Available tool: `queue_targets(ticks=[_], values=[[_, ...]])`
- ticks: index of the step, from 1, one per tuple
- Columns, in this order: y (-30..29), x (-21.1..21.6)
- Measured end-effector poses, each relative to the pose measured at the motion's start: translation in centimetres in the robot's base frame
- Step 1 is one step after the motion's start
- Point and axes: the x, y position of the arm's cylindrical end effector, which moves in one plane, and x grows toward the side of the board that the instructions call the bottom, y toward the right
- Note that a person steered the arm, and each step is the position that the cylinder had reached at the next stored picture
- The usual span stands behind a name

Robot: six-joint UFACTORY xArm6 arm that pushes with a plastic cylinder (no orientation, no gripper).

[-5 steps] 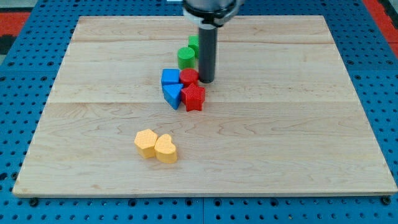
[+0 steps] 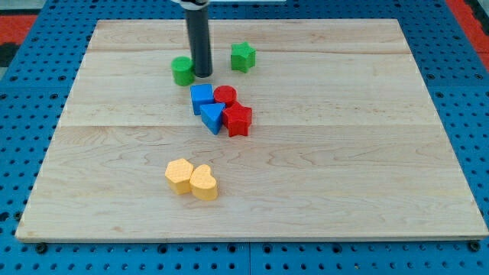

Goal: Move the green circle diagonally to the blue cube

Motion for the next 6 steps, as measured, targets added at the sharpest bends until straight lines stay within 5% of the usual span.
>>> queue_targets(ticks=[4,6], values=[[0.3,-1.5],[-1.3,-9.8]])
